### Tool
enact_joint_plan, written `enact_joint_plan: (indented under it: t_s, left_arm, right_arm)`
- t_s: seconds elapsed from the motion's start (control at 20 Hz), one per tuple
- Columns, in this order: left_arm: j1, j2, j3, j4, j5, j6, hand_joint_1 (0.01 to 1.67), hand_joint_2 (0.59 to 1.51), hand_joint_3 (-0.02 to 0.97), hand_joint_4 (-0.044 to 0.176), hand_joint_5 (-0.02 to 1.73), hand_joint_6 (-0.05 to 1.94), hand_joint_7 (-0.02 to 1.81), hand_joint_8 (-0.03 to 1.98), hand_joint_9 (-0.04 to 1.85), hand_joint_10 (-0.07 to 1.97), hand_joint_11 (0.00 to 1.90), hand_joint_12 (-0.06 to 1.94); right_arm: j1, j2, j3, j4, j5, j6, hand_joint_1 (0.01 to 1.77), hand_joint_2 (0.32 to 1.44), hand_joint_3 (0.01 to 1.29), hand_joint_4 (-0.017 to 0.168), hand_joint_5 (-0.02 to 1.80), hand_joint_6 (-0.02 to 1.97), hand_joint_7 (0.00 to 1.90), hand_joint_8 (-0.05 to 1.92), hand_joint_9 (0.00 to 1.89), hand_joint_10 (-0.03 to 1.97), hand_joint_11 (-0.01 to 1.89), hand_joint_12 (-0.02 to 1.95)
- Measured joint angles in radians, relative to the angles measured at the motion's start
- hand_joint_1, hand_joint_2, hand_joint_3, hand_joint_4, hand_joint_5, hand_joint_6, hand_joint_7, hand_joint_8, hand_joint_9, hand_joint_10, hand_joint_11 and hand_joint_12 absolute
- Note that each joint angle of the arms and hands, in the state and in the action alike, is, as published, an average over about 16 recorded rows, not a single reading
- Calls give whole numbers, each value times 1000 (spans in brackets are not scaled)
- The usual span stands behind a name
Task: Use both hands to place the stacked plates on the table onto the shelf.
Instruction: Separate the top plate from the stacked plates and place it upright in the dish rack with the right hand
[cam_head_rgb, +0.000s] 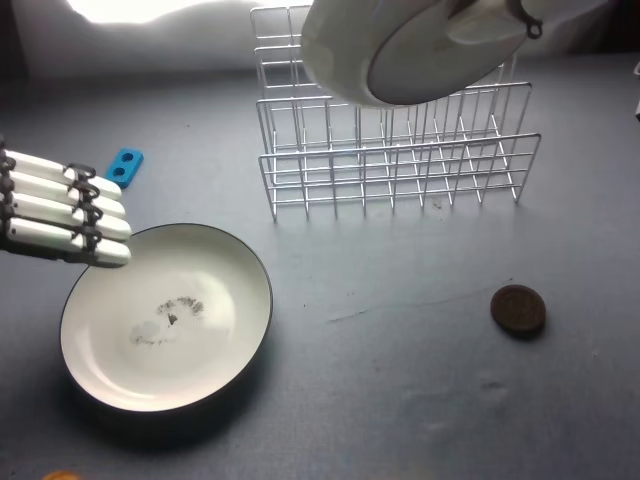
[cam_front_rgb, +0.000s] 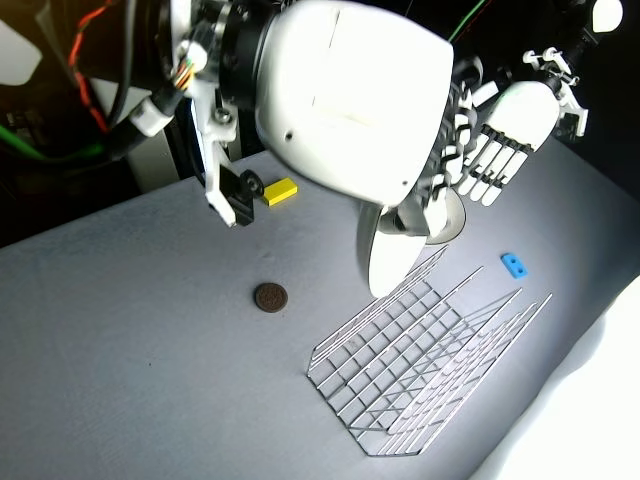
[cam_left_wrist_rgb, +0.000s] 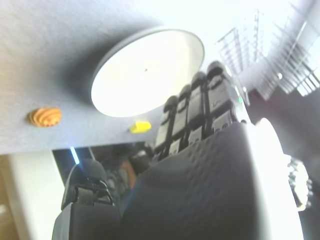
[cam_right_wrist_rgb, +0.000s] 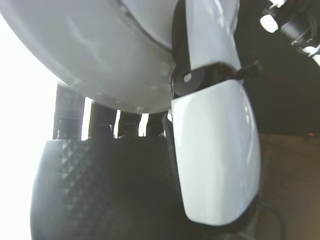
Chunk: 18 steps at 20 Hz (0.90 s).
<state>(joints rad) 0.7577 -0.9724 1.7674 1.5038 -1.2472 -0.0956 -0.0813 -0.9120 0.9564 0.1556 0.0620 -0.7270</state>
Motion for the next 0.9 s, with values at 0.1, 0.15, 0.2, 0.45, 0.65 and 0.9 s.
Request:
enact_joint_plan:
  t_s: [0.1, 0.15, 0.2, 0.45, 0.65, 0.9]
  left_arm:
    - [2, -2, -6, 2, 5, 0, 15, 1137, 21, -1, 19, 6, 18, -12, 17, 9, 15, 2]
    - [2, -3, -10, 2, 7, 0, 15, 1137, 21, -1, 19, 6, 18, -12, 17, 9, 15, 2]
    - [3, -4, -12, 3, 9, 0, 15, 1137, 21, -1, 19, 6, 19, -12, 16, 9, 15, 2]
    - [5, -11, -22, 5, 23, -1, 15, 1137, 21, -1, 20, 6, 20, -12, 15, 9, 15, 2]
    - [6, -16, -26, 9, 34, -1, 14, 1140, 21, 0, 20, 6, 19, -12, 14, 8, 15, 3]
    - [14, -24, -26, 16, 45, 0, 15, 1139, 21, 0, 20, 6, 19, -12, 13, 8, 15, 3]
  right_arm:
    - [5, -12, 33, 1, -27, 31, 1332, 960, 15, 4, 1026, 926, 1078, 736, 1178, 501, 997, 1051]
    - [7, -19, 50, 1, -38, 44, 1333, 960, 15, 5, 1024, 926, 1077, 731, 1174, 525, 996, 1054]
    - [8, -26, 66, 0, -46, 56, 1335, 961, 14, 5, 1020, 928, 1073, 731, 1167, 560, 994, 1058]
    - [1, -68, 144, 0, -64, 104, 1351, 965, 14, 4, 1003, 946, 1055, 731, 1101, 815, 989, 1081]
    - [-16, -102, 202, 0, -57, 127, 1364, 969, 14, 3, 992, 962, 1052, 734, 1078, 890, 986, 1098]
    - [-55, -147, 272, 0, -24, 157, 1377, 972, 14, 1, 979, 971, 1048, 734, 1059, 993, 988, 1116]
